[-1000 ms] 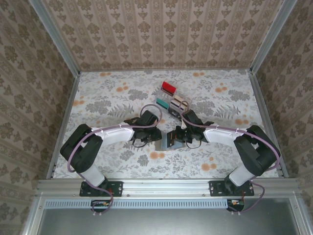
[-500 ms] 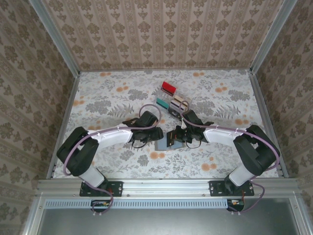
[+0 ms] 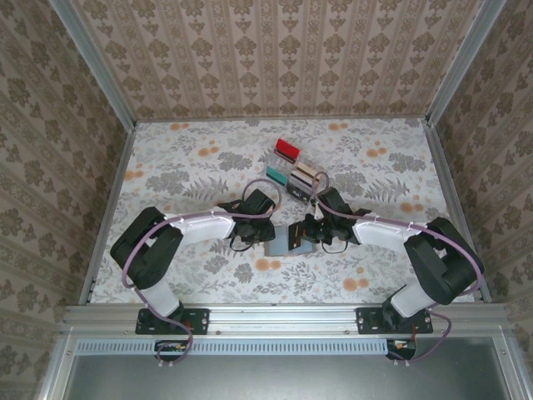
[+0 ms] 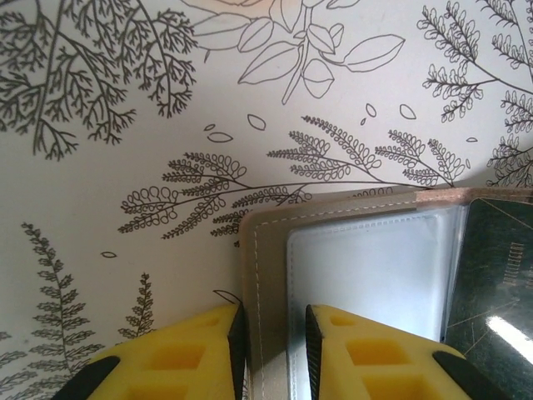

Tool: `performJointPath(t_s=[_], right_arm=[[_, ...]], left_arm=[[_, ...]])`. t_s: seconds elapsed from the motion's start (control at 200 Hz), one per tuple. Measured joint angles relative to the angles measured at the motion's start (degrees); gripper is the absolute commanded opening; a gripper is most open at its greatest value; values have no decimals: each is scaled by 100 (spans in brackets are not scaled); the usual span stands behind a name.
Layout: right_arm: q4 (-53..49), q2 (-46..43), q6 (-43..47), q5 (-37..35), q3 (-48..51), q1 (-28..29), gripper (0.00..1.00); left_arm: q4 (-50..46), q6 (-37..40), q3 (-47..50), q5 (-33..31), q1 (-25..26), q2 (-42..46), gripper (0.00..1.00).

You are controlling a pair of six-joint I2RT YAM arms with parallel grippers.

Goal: Put the credit cards into the card holder

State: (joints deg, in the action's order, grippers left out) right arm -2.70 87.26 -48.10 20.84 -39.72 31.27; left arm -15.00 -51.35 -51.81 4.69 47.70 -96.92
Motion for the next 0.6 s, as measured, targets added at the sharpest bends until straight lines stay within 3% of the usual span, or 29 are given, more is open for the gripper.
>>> performJointPath(t_s=[0.6], right_arm=[[750,470,-13,555,90,-74,0]], left_arm=[[-162,0,-85,-50,0,-48,27]])
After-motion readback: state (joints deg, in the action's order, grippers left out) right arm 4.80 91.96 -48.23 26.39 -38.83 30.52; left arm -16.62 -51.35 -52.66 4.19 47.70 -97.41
